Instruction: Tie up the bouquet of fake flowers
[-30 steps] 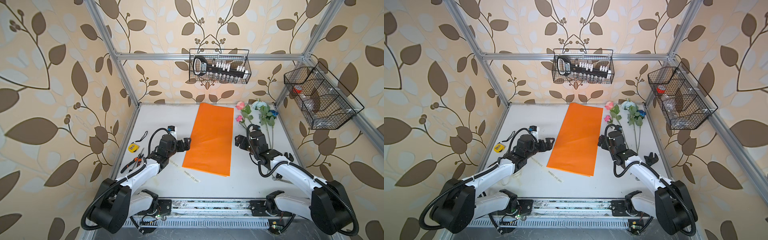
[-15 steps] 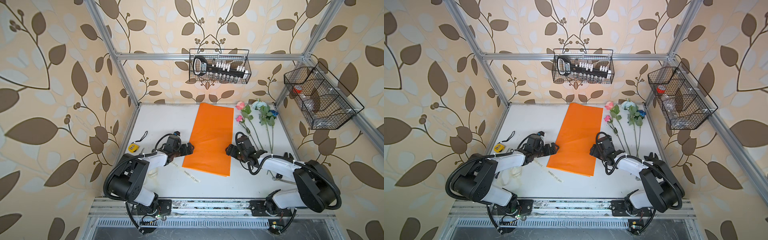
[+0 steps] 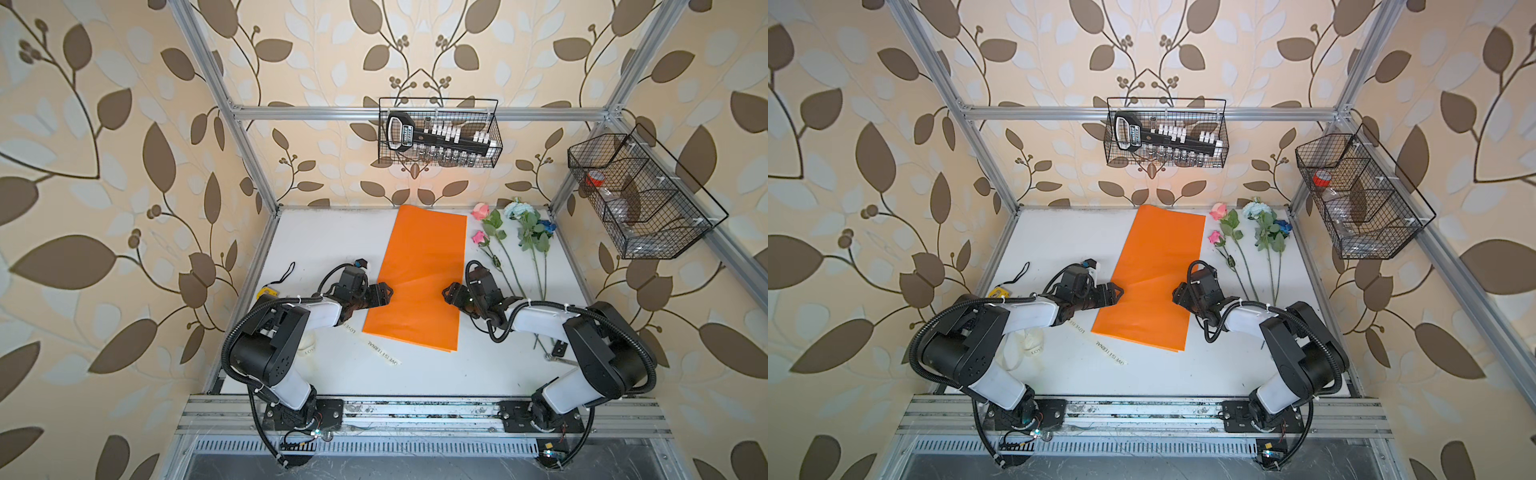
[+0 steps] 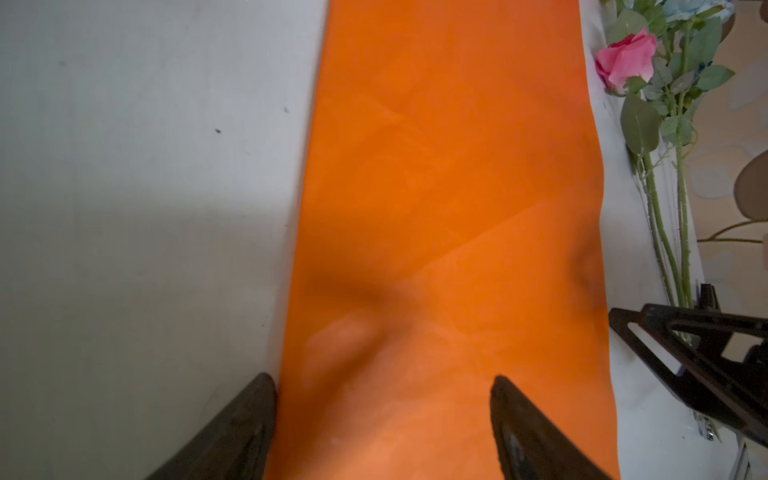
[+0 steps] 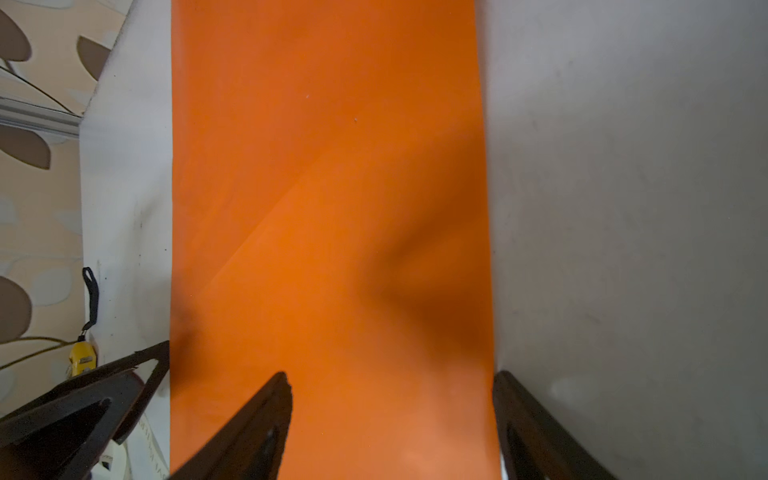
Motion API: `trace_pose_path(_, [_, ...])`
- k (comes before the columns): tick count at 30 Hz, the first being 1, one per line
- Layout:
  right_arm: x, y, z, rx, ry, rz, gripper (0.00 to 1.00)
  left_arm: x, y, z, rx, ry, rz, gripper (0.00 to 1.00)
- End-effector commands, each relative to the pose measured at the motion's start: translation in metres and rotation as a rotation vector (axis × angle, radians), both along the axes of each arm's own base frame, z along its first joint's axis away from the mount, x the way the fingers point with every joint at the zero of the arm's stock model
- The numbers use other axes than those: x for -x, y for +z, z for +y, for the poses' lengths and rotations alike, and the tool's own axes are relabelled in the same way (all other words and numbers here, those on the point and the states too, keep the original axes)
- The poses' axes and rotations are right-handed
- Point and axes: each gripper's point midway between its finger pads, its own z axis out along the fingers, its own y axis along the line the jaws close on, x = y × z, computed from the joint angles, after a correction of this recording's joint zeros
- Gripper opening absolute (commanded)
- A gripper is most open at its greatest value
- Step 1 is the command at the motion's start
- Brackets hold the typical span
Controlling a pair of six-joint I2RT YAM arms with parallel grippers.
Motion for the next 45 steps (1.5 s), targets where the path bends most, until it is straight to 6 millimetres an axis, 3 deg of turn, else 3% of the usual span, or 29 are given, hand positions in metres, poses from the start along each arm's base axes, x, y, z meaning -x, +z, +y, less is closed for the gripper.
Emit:
trace_pose_path(1, [0.016,-0.022,0.006,-0.029,0.019,0.104,0.78,0.018,-0.020,-0.010,-0.003,-0.058,0.086,0.79])
trace_pose_path(7, [0.010,0.000,0.020,-0.126,0.058,0.031,0.74,0.021,-0.022,-0.015,0.002,-0.076,0.098,0.77])
trace_pose_path(18, [0.005,0.045,0.026,-0.252,0.086,-0.066,0.62,0.022,-0.019,-0.013,-0.007,-0.070,0.097,0.77])
trace_pose_path(31, [0.030,0.025,0.019,-0.302,0.053,0.019,0.54,0.022,-0.017,-0.018,0.006,-0.067,0.093,0.78])
trace_pose_path(35, [0.030,0.029,0.019,-0.299,0.059,0.004,0.43,0.024,-0.015,-0.020,0.009,-0.074,0.086,0.78])
trace_pose_path(38, [0.029,0.038,0.017,-0.286,0.060,-0.022,0.31,0.025,0.000,-0.021,0.012,-0.094,0.036,0.79])
trace_pose_path(42, [0.031,0.047,0.011,-0.263,0.051,-0.041,0.08,0.031,0.049,-0.030,-0.040,-0.181,-0.150,0.82])
trace_pose_path(45, [0.031,0.057,0.010,-0.262,0.041,-0.056,0.03,0.049,0.084,-0.049,-0.142,-0.300,-0.332,0.88])
